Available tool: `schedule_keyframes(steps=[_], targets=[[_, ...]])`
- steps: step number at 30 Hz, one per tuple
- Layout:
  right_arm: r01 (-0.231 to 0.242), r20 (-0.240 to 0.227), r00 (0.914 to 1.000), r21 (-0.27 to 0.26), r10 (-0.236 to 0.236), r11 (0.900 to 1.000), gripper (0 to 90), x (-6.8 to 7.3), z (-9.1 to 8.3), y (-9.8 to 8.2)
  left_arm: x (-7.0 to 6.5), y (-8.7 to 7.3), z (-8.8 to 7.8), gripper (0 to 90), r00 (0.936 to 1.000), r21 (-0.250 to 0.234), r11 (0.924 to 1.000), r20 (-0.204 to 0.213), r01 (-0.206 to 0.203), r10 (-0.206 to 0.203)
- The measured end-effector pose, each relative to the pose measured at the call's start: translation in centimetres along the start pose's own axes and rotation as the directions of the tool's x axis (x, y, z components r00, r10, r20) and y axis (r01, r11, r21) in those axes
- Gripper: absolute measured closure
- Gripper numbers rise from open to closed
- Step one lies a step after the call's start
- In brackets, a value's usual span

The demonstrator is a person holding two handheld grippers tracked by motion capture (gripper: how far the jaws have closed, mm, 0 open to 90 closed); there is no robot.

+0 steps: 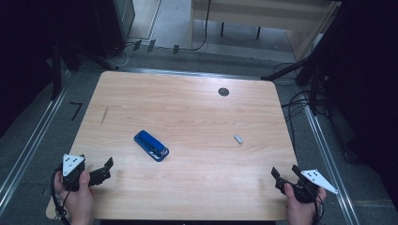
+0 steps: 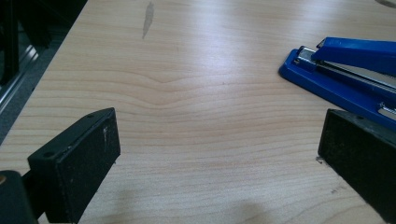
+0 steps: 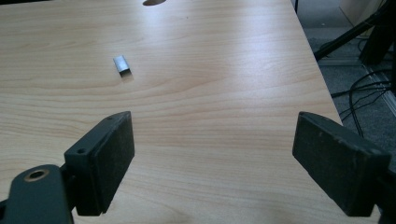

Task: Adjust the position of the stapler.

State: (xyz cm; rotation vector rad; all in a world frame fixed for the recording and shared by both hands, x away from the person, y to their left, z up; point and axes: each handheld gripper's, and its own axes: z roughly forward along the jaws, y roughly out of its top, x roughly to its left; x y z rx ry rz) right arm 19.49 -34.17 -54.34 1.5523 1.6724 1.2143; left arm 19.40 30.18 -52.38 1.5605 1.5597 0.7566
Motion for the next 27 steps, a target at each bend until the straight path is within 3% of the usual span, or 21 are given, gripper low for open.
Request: schedule_keyframes(steps=[3,8,13,17,19,22,27], targets=[[0.032,0.001,0.9995,-0.010,-0.032,0.999,14.8,0.5,-0.1,0.2,0.1,0.1,0.2,0.0,0.9999,0.003,0.9999,-0.006,0.015,-0.015],[0.086,-0.017,0.9961,-0.028,-0.086,0.996,19.7,1.8,-0.5,0.8,-0.3,0.2,0.4,0.0,0.9998,0.014,0.9999,-0.019,-0.008,0.008],[0.119,-0.065,0.9907,-0.017,-0.120,0.993,20.0,3.1,-0.3,1.3,-0.4,0.2,0.6,0.0,0.9997,0.019,0.9997,-0.015,-0.018,0.018],[0.150,-0.143,0.9790,0.023,-0.145,0.988,21.2,5.2,0.6,2.2,-0.8,0.3,0.8,0.0,0.9989,0.029,0.9989,-0.026,-0.038,0.039],[0.154,-0.148,0.9778,0.027,-0.149,0.988,21.3,5.5,0.6,2.3,-0.8,0.3,0.8,0.0,0.9986,0.028,0.9987,-0.028,-0.043,0.044],[0.199,-0.172,0.9667,0.039,-0.189,0.979,20.4,7.2,1.1,2.9,-0.9,0.3,0.8,0.0,0.9983,0.036,0.9979,-0.023,-0.053,0.054],[0.216,-0.210,0.9564,0.040,-0.203,0.976,20.1,8.8,1.6,3.6,-0.8,0.3,0.9,0.0,0.9988,0.034,0.9985,-0.019,-0.044,0.045]])
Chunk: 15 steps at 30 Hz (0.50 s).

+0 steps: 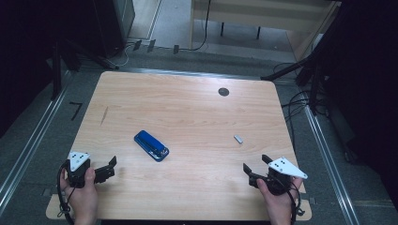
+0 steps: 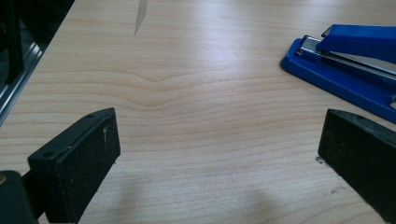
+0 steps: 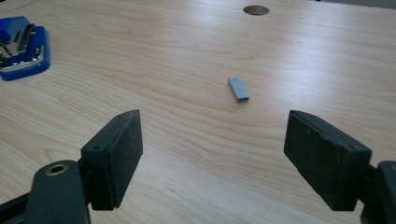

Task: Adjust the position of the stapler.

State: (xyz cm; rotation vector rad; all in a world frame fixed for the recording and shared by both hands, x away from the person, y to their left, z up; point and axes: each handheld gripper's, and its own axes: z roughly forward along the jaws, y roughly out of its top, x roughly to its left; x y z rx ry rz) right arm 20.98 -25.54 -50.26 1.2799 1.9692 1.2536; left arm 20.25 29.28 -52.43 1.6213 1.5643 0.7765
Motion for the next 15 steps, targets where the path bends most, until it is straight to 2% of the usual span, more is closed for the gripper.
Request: schedule_keyframes(steps=[6,9,15], targets=[[0.040,-0.022,0.9990,0.007,-0.039,0.999,18.1,1.5,1.2,1.0,0.1,0.0,0.0,0.0,1.0000,0.001,1.0000,0.003,0.005,-0.005],[0.044,-0.040,0.9982,0.006,-0.044,0.999,17.5,2.1,1.7,1.5,0.0,0.0,0.0,0.0,1.0000,0.003,1.0000,0.003,0.002,-0.002],[0.069,-0.090,0.9937,0.022,-0.067,0.997,17.7,3.3,2.8,2.0,0.0,0.0,0.0,0.0,0.9999,-0.001,1.0000,0.012,-0.006,0.006]])
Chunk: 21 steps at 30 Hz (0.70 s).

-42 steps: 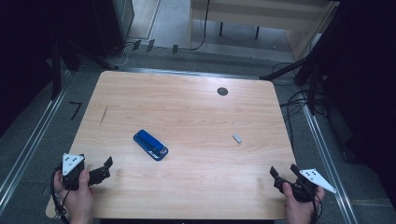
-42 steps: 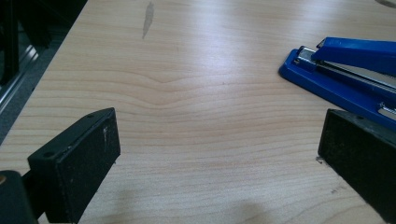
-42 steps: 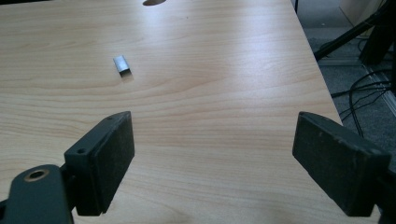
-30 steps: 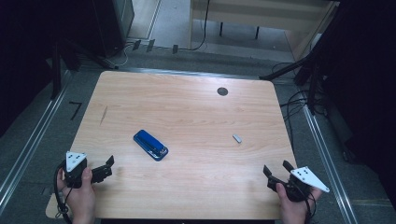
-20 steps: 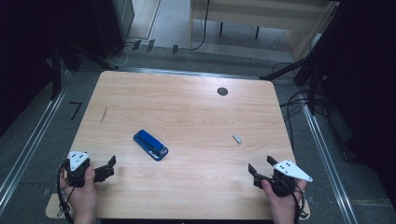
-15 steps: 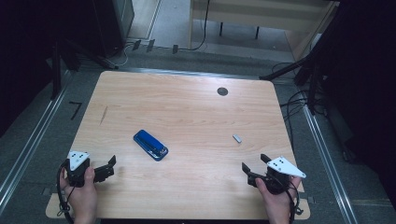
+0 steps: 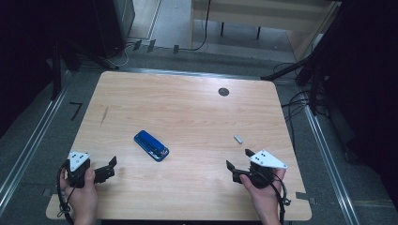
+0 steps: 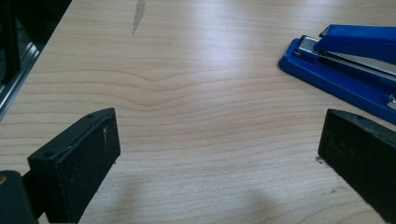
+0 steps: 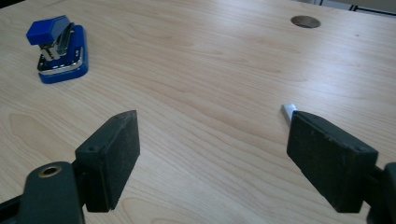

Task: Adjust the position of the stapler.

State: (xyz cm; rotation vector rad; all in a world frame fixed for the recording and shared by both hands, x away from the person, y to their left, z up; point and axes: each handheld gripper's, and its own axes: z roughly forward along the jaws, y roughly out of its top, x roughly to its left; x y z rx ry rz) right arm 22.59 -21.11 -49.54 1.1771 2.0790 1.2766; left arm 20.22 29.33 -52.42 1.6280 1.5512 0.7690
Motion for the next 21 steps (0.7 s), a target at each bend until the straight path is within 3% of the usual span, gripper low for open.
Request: schedule_keyframes(steps=[21], targets=[[0.027,-0.070,0.9973,0.016,-0.026,1.000,23.4,3.3,3.2,2.4,-0.2,0.0,0.1,0.0,0.9999,0.011,0.9998,-0.007,-0.014,0.014]])
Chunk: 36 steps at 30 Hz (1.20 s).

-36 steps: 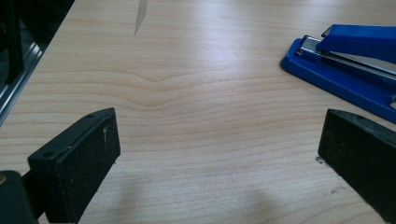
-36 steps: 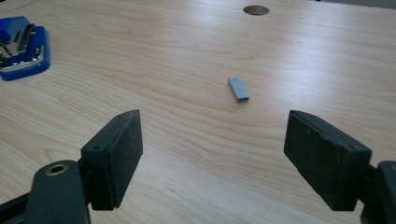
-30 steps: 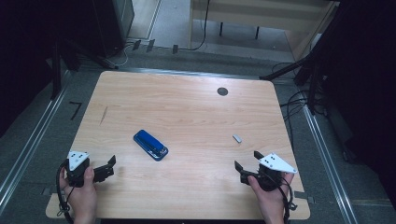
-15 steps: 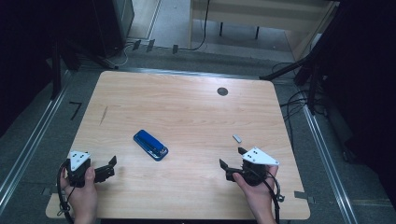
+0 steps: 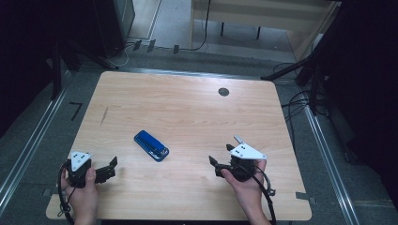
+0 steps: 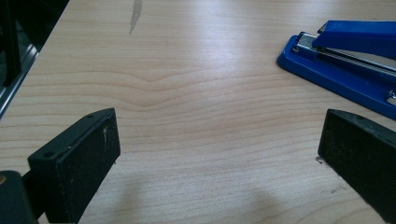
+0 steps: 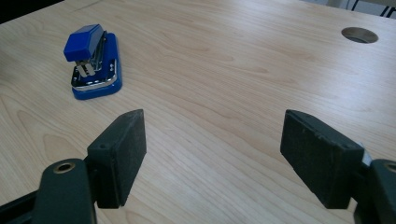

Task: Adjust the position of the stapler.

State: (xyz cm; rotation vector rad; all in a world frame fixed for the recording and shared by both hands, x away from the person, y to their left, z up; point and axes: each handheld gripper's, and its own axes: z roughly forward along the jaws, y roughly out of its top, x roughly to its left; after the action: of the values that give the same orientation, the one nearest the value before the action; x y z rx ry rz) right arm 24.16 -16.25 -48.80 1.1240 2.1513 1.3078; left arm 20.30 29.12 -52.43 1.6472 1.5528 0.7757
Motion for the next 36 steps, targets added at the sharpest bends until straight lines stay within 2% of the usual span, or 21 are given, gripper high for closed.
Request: schedule_keyframes(steps=[8,12,36], targets=[[-0.004,-0.012,0.9999,0.001,0.004,1.000,24.9,0.8,1.1,0.7,0.0,0.0,0.1,0.0,1.0000,0.005,1.0000,-0.001,0.001,-0.001],[-0.008,-0.041,0.9991,-0.001,0.008,1.000,28.5,1.4,1.8,1.3,0.0,0.0,0.1,0.0,1.0000,0.005,1.0000,0.004,-0.001,0.001],[0.040,-0.077,0.9964,0.039,-0.037,0.998,33.6,4.2,4.8,2.3,0.0,0.0,0.1,0.0,0.9999,0.010,0.9999,0.011,-0.001,0.001]])
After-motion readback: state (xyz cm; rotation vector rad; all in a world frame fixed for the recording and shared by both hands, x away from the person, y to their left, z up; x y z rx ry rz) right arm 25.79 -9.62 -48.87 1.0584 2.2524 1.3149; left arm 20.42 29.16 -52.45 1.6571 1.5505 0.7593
